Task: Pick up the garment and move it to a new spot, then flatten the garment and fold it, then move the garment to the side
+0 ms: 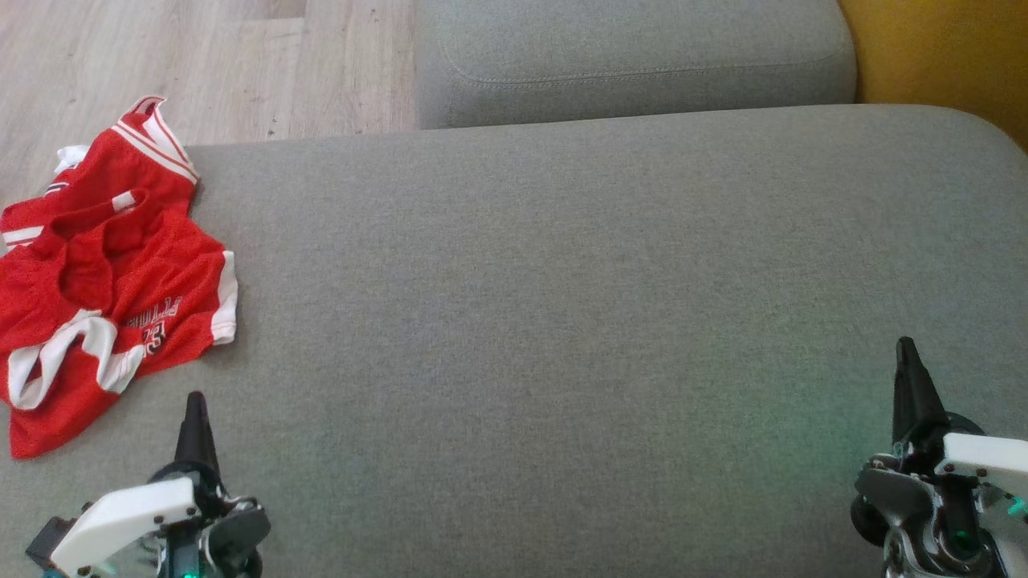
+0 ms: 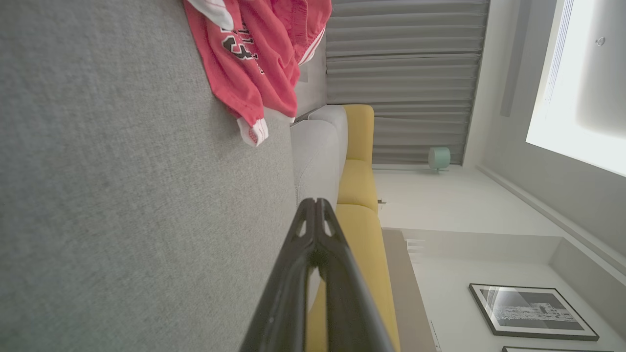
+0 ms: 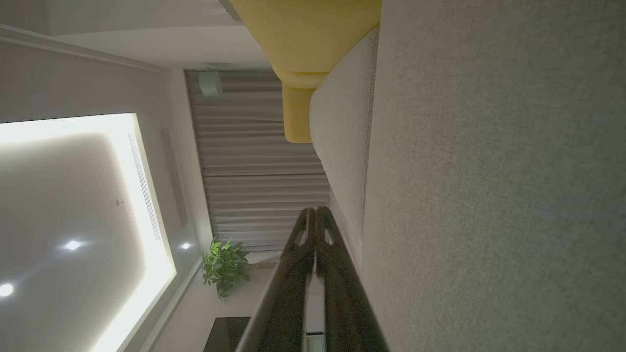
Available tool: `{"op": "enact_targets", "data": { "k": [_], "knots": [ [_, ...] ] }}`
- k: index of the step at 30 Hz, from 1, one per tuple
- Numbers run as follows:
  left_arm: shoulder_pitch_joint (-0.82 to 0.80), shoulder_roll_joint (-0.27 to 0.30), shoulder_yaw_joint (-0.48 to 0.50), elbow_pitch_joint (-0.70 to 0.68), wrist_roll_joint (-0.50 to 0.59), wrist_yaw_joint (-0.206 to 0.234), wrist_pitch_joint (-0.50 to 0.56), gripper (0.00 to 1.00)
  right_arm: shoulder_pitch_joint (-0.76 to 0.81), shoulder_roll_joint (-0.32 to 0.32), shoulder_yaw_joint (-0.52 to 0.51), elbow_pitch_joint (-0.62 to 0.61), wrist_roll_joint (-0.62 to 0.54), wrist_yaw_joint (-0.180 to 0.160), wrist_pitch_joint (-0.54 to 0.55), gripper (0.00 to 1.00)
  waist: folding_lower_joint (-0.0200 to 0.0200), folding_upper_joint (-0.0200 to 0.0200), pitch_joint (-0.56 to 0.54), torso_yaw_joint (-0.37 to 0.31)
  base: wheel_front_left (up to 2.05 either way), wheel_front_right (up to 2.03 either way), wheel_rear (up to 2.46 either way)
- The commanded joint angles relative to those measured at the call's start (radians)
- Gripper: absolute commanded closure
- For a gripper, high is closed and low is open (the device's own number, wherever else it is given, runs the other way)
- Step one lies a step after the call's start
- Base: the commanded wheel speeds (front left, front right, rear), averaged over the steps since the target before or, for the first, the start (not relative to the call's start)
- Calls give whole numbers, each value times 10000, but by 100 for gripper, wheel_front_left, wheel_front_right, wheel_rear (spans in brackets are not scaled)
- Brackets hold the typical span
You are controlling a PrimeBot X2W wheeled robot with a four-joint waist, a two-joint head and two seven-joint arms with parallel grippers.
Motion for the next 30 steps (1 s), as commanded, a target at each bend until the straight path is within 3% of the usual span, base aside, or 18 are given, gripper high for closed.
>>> {"op": "enact_targets", "data": {
  "k": [1, 6, 7, 11, 22, 30],
  "knots": [
    [-492, 43, 350, -290, 8, -65, 30, 100, -488, -70, 209, -378, 72, -7, 56, 100, 0, -1, 0, 0, 0, 0, 0],
    [-492, 43, 350, -290, 8, -65, 30, 100, -488, -70, 209, -378, 72, -7, 56, 100, 0, -1, 0, 0, 0, 0, 0],
    [0, 0, 0, 2, 0, 0, 0, 0, 1, 0, 2, 10, 0, 0, -2, 0, 0, -1, 0, 0, 0, 0, 0],
    [297, -9, -98, 505, 2, 11, -12, 0, 336, 23, 34, 557, -2, 0, -10, 0, 0, -1, -2, 0, 0, 0, 0],
    [535, -4, -229, 175, 276, 25, -368, 0, 454, 14, 355, 395, -326, -1, -364, 0, 0, -1, -107, 7, 0, 0, 0],
    [652, -1, -352, -250, 1195, 261, -636, 0, 540, 7, 416, 119, -1467, -1, -630, 0, 0, -1, -174, 74, 0, 0, 0]
  ]
}}
